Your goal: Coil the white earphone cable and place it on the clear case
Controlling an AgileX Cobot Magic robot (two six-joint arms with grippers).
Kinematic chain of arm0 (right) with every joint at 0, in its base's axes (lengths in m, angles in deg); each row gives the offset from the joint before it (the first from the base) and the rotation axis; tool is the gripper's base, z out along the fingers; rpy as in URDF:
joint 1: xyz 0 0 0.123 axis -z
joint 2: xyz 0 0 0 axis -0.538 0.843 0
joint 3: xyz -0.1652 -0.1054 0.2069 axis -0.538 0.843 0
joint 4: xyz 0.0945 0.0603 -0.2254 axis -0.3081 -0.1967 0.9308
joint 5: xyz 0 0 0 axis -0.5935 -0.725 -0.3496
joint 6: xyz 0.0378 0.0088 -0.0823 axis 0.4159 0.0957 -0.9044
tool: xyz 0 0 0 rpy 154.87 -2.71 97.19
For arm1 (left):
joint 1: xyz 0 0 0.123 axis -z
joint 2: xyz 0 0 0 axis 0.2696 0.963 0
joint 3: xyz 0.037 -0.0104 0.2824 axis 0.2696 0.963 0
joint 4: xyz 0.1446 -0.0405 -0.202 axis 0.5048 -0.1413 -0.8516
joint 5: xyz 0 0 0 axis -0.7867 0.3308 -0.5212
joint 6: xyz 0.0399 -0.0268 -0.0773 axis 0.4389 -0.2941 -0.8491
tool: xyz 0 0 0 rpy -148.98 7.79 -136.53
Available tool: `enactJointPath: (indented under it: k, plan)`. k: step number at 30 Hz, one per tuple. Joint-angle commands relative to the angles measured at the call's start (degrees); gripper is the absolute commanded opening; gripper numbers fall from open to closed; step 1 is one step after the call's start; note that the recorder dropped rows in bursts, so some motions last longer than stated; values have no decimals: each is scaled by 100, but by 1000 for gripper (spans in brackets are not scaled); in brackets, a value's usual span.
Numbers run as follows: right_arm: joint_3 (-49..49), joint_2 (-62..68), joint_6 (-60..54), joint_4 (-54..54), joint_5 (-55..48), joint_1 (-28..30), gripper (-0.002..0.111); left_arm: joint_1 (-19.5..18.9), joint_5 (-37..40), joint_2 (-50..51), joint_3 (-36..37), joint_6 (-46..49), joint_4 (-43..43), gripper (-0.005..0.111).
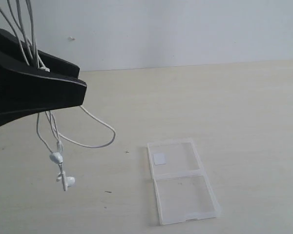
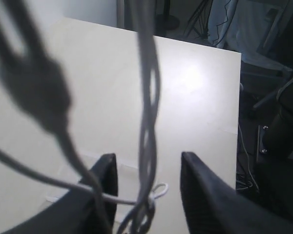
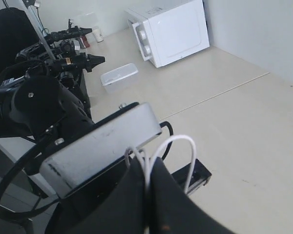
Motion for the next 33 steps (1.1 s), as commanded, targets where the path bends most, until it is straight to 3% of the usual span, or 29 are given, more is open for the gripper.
enactJointPath:
  k: [1,5,19,26,33]
  plan:
    - [-52,20,-71,-6,-8,-21,0,-6,-135,-15,18,25,-110,20]
    - [-52,20,-71,24,-22,-21,0,-6,-199,-15,18,25,-55,0]
    - [-52,-223,672,1144,-78,-10,0,-6,-208,-36,18,-100,349,0]
    - [-52,-513,1516,2238,-163,-10,0,-6,-264,-36,18,-177,467,0]
    - [-52,-589,1528,2219,-163,-10,0,-6,-264,-36,18,-286,456,0]
